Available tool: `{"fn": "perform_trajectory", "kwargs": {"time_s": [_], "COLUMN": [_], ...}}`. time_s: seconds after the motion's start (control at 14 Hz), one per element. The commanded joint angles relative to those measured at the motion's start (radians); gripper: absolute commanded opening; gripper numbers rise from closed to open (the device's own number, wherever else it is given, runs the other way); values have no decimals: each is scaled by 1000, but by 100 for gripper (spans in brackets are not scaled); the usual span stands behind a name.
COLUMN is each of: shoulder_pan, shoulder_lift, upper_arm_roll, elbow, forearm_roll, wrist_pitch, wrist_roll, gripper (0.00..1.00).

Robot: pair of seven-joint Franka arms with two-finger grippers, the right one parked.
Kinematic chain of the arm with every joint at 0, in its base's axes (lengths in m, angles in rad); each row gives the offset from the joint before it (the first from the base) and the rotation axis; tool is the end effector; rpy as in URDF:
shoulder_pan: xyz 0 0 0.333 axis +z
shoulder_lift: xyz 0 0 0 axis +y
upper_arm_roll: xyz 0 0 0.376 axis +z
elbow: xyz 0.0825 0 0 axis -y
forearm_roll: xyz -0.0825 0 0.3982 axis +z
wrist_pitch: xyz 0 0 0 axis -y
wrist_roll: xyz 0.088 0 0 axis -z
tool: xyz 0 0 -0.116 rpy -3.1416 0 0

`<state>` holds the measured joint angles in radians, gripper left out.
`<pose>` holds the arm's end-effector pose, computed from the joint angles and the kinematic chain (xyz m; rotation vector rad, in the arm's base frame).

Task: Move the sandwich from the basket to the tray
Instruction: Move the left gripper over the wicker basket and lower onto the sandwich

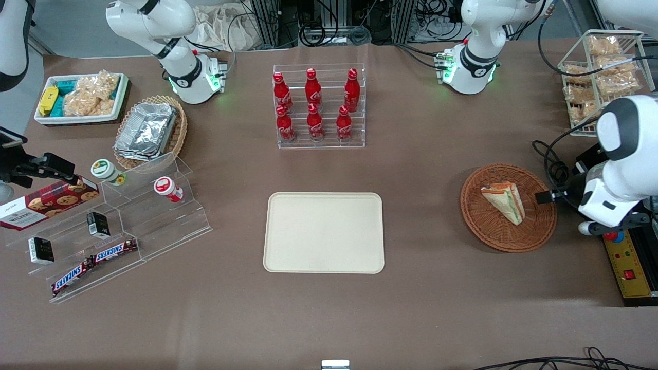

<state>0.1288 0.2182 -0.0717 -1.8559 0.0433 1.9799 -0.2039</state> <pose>0.6259 0.0416 0.4390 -3.0853 -0.3765 0.1424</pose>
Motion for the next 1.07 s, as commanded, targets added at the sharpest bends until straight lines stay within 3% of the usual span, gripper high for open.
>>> {"fn": "perform_trajectory", "kwargs": {"time_s": [0.0, 0.14, 0.43, 1.0], "shoulder_pan": [9, 14, 18, 15], "shoulder_lift": [-48, -40, -37, 24], "upper_arm_roll": [-7, -7, -5, -8], "elbow": [-147, -216, -357, -417], "forearm_roll": [-11, -11, -3, -2], "wrist_pitch": [149, 229, 422, 556], "wrist_roll": [-139, -189, -264, -336], "gripper": [97, 94, 98, 98]}}
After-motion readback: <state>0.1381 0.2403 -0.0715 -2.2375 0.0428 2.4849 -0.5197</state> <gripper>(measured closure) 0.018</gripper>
